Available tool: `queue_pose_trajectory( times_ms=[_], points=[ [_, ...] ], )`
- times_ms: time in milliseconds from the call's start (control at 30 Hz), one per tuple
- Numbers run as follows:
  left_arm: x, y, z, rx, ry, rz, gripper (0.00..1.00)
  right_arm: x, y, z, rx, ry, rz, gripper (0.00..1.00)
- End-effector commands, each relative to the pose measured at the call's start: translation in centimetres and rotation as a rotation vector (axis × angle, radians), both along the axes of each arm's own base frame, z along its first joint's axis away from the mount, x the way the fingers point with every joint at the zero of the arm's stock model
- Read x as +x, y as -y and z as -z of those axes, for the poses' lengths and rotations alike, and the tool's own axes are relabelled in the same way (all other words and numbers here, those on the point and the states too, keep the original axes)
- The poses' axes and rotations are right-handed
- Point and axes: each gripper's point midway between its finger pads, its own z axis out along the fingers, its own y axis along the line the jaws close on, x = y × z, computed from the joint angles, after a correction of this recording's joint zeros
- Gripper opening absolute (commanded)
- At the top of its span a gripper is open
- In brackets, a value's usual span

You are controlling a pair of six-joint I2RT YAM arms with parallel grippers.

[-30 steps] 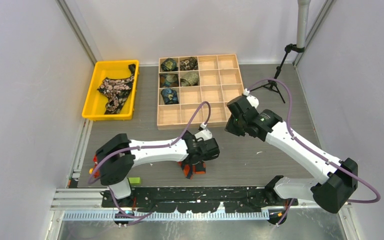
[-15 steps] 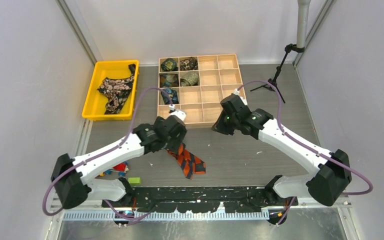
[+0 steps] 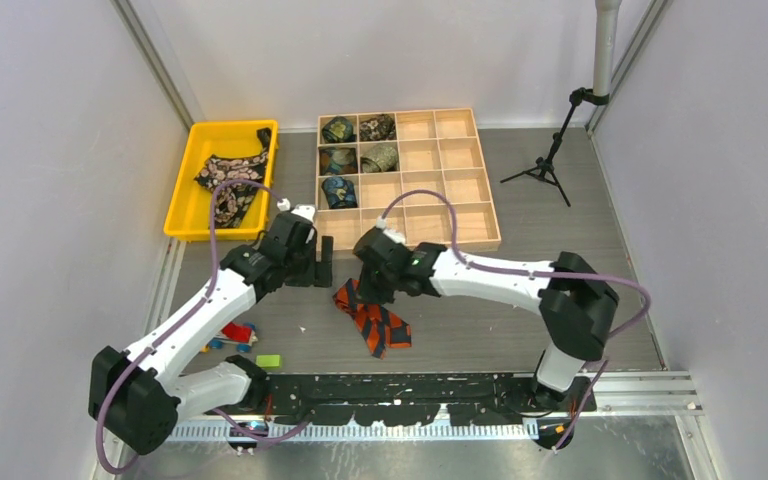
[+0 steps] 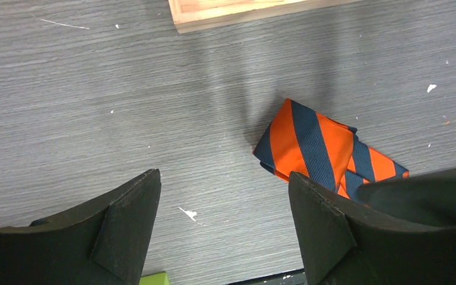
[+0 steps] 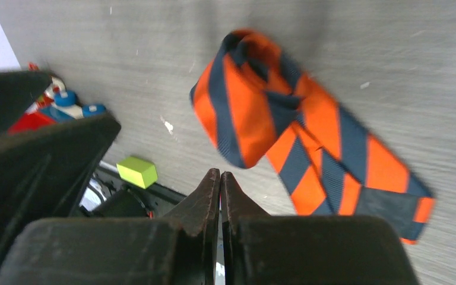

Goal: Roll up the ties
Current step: Roll the tie at the center of the board.

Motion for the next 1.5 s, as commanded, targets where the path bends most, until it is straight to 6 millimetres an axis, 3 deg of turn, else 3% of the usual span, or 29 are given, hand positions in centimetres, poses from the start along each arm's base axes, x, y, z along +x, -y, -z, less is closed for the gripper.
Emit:
queue_pose_trajectory(
  times_ms=[0, 300, 600, 900, 1467],
  points=[
    [0.3, 0.3, -0.6, -0.057, -0.009, -0.008, 0.79, -2.4, -3.5, -0.4, 0.018, 0.014, -0.042, 0.08],
    [0.4, 0.3, 0.0, -0.074, -0.023, -0.030, 0.77, -6.9, -3.8, 5.4, -0.100, -0.033, -0.085, 0.07],
    [0.4, 0.1, -0.2, -0.079, -0.014, -0.039, 0.75, -7.5, -0.5, 9.9, -0.244, -0.044, -0.025, 0.06],
    [0.2, 0.2, 0.3, -0.083, -0.028, -0.045, 0.73, -6.4, 4.2, 10.7, -0.364, -0.014, 0.049, 0.05],
    [-0.9, 0.4, 2.6, -0.098, -0.081, -0.040, 0.72, -3.7, 9.1, 8.7, -0.457, 0.052, 0.077, 0.05]
  ],
)
